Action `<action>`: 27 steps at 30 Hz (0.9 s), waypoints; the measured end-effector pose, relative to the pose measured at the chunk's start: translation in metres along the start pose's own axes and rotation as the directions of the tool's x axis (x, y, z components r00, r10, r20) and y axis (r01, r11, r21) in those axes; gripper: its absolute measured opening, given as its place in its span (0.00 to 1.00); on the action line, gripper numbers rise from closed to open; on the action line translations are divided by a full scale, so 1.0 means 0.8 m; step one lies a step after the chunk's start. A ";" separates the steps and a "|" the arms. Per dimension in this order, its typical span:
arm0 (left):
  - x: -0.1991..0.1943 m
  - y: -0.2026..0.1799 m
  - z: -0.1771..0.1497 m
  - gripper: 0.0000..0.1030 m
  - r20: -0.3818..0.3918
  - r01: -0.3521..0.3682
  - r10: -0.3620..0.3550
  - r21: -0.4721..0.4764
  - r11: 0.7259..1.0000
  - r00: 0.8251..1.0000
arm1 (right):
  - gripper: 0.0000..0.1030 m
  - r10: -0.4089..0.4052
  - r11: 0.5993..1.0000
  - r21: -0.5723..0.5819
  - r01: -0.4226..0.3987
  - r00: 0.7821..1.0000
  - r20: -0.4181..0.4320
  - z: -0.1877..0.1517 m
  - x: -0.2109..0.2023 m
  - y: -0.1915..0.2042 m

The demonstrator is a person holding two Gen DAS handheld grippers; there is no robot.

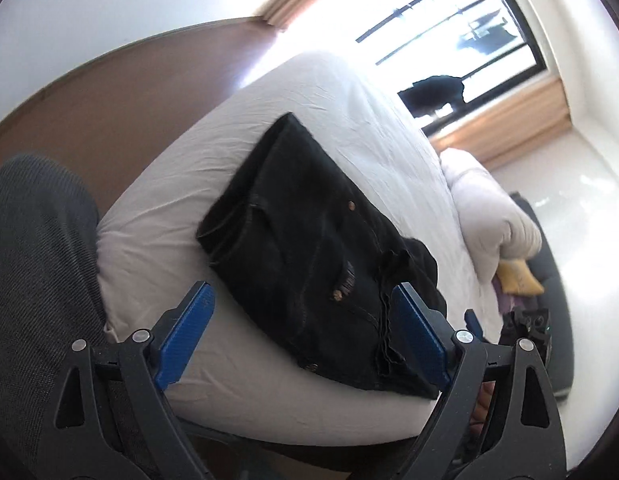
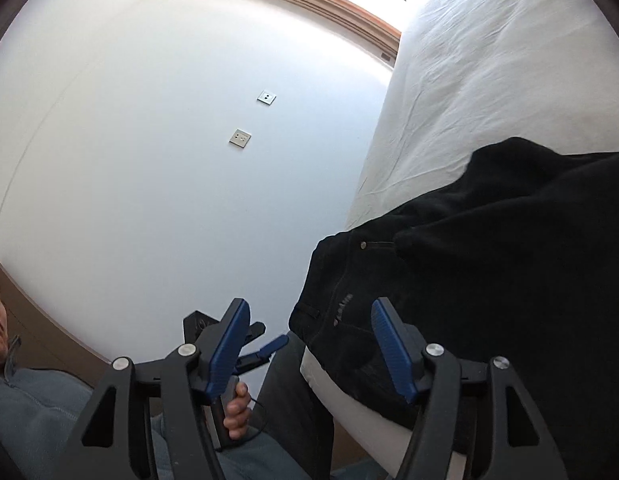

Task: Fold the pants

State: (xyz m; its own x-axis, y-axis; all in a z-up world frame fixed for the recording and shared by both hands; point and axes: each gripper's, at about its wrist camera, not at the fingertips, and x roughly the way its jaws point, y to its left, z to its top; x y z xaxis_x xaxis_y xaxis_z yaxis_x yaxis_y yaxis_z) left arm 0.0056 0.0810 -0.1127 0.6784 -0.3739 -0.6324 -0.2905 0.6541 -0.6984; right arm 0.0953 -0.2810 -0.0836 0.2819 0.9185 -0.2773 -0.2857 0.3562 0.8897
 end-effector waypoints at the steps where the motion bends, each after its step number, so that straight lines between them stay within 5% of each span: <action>1: 0.001 0.012 0.002 0.88 0.001 0.022 -0.022 -0.053 0.998 1.000 | 0.65 0.006 1.000 0.011 -0.005 1.000 -0.012 0.006 0.018 -0.001; 11: 0.071 0.054 0.014 0.88 -0.044 0.090 -0.105 -0.260 0.961 0.994 | 0.65 0.062 0.997 0.054 -0.054 0.982 -0.178 0.002 0.115 -0.005; 17: 0.098 0.058 0.030 0.86 -0.046 0.120 -0.138 -0.272 0.955 0.989 | 0.63 -0.030 0.978 0.196 0.071 0.979 -0.202 -0.003 0.109 -0.082; 18: 0.101 0.058 0.031 0.82 -0.048 0.120 -0.138 -0.278 0.953 0.989 | 0.52 -0.047 0.970 0.223 0.097 0.975 -0.217 -0.007 0.109 -0.098; 20: 0.107 0.058 0.033 0.61 -0.068 0.122 -0.148 -0.289 0.950 0.987 | 0.49 -0.045 0.962 0.256 0.095 0.980 -0.194 -0.009 0.104 -0.111; 22: 0.116 0.067 0.038 0.22 -0.101 0.111 -0.149 -0.314 0.943 0.984 | 0.50 -0.050 0.959 0.264 0.101 0.980 -0.193 -0.008 0.101 -0.111; 27: 0.112 0.060 0.040 0.15 -0.107 0.121 -0.159 -0.295 0.948 0.982 | 0.50 -0.064 0.962 0.245 0.118 0.974 -0.216 -0.007 0.103 -0.106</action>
State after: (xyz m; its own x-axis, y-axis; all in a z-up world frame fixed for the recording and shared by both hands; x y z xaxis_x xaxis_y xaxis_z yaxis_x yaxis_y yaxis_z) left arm 0.0739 0.1004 -0.1919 0.6396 -0.5411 -0.5460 -0.3925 0.3808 -0.8372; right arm 0.1380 -0.2349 -0.1838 0.0949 0.9091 -0.4055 -0.0178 0.4089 0.9124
